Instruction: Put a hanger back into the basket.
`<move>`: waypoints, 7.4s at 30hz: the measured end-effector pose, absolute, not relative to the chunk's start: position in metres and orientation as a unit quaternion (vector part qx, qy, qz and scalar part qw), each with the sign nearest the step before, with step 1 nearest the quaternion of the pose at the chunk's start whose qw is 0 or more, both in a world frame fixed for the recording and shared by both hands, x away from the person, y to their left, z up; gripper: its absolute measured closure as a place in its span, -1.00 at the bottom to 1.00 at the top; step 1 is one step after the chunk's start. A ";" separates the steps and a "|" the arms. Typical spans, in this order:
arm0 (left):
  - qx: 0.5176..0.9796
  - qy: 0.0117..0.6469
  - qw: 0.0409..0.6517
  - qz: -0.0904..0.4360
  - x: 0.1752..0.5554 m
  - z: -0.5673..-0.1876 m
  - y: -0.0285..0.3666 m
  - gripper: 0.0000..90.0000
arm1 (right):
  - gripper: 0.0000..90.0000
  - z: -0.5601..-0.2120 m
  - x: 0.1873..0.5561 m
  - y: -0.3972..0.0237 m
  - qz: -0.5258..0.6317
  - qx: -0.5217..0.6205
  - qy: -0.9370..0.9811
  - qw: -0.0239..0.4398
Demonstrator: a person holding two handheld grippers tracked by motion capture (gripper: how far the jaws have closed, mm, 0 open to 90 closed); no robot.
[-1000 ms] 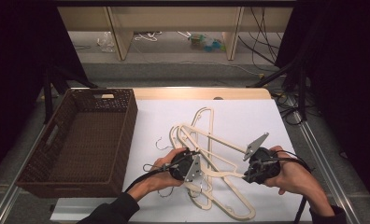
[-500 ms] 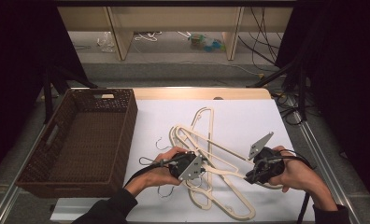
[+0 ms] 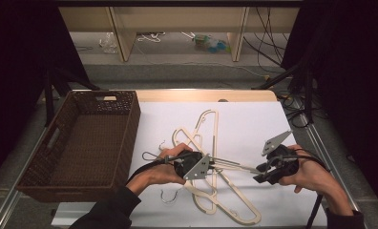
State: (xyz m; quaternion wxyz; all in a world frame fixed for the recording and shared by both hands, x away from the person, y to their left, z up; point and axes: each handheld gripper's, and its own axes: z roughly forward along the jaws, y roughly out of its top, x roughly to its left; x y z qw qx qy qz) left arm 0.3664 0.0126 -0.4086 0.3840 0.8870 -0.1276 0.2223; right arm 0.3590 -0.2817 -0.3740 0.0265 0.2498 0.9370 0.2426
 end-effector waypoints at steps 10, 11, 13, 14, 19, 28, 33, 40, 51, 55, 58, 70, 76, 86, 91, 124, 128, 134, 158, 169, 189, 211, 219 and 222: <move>0.883 0.028 0.442 0.158 0.377 -0.388 0.026 0.91 | -0.14 -0.330 0.350 -0.289 0.357 0.284 0.882 0.120; 0.883 0.042 0.443 0.151 0.378 -0.385 0.028 0.91 | -0.15 -0.330 0.350 -0.288 0.367 0.287 0.876 0.125; 0.881 0.065 0.448 0.140 0.378 -0.380 0.031 0.91 | -0.18 -0.327 0.348 -0.288 0.370 0.291 0.873 0.128; 0.880 0.076 0.449 0.135 0.379 -0.377 0.033 0.91 | -0.18 -0.326 0.348 -0.287 0.370 0.294 0.872 0.126; 0.872 0.138 0.456 0.114 0.378 -0.365 0.040 0.91 | -0.21 -0.328 0.347 -0.281 0.378 0.295 0.869 0.126; 0.844 0.224 0.478 0.096 0.376 -0.340 0.077 0.91 | -0.28 -0.336 0.341 -0.260 0.391 0.296 0.861 0.132; 0.823 0.260 0.498 0.082 0.366 -0.323 0.107 0.91 | -0.29 -0.339 0.333 -0.251 0.384 0.282 0.870 0.125; 0.804 0.280 0.518 0.087 0.356 -0.293 0.134 0.91 | -0.30 -0.346 0.330 -0.245 0.369 0.274 0.880 0.118; 0.773 0.331 0.527 0.125 0.355 -0.259 0.201 0.91 | -0.29 -0.359 0.333 -0.242 0.358 0.277 0.885 0.107; 0.753 0.356 0.534 0.144 0.362 -0.253 0.232 0.91 | -0.29 -0.362 0.333 -0.240 0.357 0.281 0.884 0.109; 0.754 0.339 0.532 0.182 0.370 -0.247 0.256 0.91 | -0.32 -0.364 0.334 -0.240 0.355 0.278 0.887 0.104; 0.734 0.382 0.509 0.236 0.384 -0.254 0.328 0.91 | -0.37 -0.372 0.337 -0.238 0.350 0.275 0.890 0.103; 0.738 0.391 0.493 0.243 0.392 -0.277 0.353 0.91 | -0.37 -0.372 0.335 -0.238 0.338 0.285 0.893 0.084; 0.757 0.403 0.463 0.222 0.393 -0.311 0.382 0.91 | -0.37 -0.374 0.338 -0.240 0.339 0.280 0.893 0.090; 0.764 0.401 0.457 0.215 0.394 -0.325 0.392 0.90 | -0.37 -0.374 0.337 -0.240 0.338 0.280 0.894 0.086; 0.727 0.535 0.364 0.228 0.418 -0.396 0.410 0.24 | -0.38 -0.380 0.339 -0.238 0.329 0.286 0.897 0.078; 0.705 0.566 0.354 0.240 0.411 -0.390 0.409 0.14 | -0.38 -0.382 0.340 -0.239 0.334 0.286 0.894 0.085; 0.672 0.590 0.369 0.254 0.398 -0.377 0.401 -0.03 | -0.39 -0.382 0.339 -0.237 0.328 0.280 0.899 0.078; 0.762 0.361 0.507 0.179 0.287 -0.363 0.207 -0.46 | -0.38 -0.432 0.300 -0.198 0.288 0.253 0.922 0.058; 0.782 0.337 0.506 0.138 0.282 -0.415 0.168 -0.57 | -0.33 -0.450 0.293 -0.190 0.255 0.240 0.935 0.048; 0.788 0.328 0.503 0.134 0.276 -0.446 0.156 -0.60 | -0.02 -0.466 0.290 -0.182 0.207 0.234 0.949 0.040; 0.789 0.332 0.501 0.129 0.276 -0.448 0.156 -0.59 | 0.73 -0.459 0.307 -0.193 0.170 0.252 0.953 0.022; 0.793 0.329 0.498 0.125 0.275 -0.449 0.152 -0.58 | 0.65 -0.458 0.314 -0.179 0.137 0.262 0.955 0.022; 0.793 0.329 0.498 0.127 0.275 -0.449 0.152 -0.58 | 0.63 -0.457 0.317 -0.172 0.121 0.262 0.957 0.020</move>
